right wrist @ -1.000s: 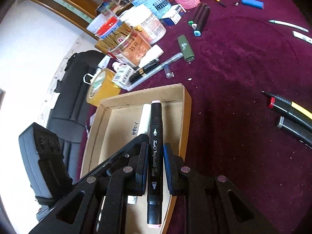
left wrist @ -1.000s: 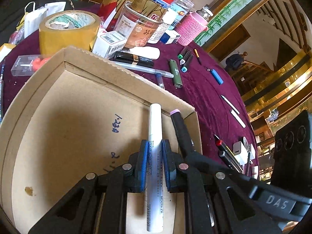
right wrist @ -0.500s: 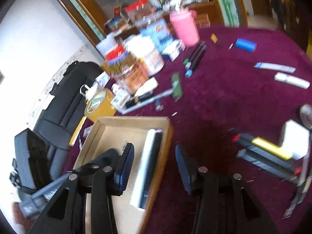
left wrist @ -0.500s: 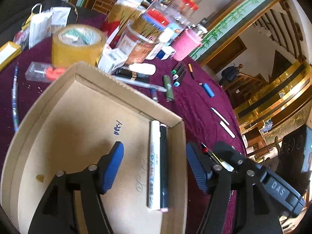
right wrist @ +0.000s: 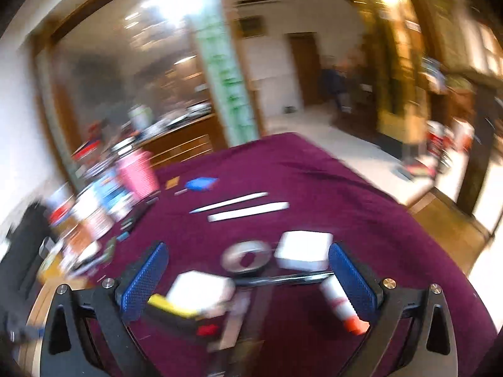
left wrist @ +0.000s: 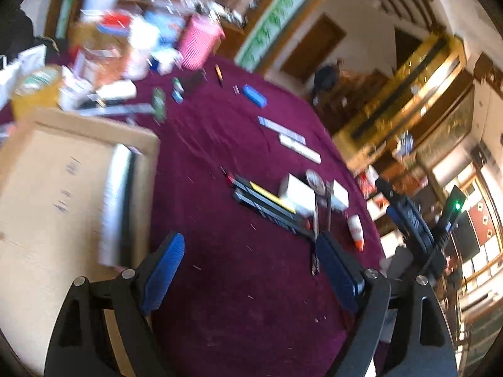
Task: Organize rigid objects
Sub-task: 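Move both open tools back over the table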
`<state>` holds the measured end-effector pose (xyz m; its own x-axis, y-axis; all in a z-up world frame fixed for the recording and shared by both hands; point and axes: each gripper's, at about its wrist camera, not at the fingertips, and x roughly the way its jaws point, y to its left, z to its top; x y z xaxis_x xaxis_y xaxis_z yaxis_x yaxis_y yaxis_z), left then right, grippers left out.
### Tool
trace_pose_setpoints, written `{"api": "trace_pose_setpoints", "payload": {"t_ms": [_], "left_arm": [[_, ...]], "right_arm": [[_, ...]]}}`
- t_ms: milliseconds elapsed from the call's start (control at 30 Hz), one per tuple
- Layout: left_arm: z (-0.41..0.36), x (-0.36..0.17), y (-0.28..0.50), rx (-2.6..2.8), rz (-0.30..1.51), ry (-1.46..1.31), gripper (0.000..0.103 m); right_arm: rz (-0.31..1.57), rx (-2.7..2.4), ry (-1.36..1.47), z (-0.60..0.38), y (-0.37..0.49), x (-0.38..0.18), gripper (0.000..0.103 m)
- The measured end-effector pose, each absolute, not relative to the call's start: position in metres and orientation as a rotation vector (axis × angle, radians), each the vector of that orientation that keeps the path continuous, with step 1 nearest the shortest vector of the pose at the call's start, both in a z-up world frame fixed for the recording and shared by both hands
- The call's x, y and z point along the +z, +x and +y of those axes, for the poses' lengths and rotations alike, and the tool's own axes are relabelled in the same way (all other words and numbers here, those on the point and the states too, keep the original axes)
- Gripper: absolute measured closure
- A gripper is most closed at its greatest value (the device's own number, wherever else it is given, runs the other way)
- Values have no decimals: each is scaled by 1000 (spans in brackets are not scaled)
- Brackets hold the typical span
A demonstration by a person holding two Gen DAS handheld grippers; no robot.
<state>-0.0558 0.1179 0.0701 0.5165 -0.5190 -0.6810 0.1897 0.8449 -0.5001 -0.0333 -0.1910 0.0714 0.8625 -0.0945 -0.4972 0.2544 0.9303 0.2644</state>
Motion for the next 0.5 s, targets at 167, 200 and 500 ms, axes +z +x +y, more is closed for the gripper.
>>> {"api": "trace_pose_setpoints", "payload": {"t_ms": [167,200,500], "left_arm": [[73,60,-38,-453,999,-359,18],[64,60,-32,-443,1000,-339,18],[-36,39,39,-437,1043,-153,18]], "right_arm": [[504,-304,446,-250,-33,45,1],[519,-286,500,-259,-32,41,1],[653,-194,711,-278,-25,9,1]]}}
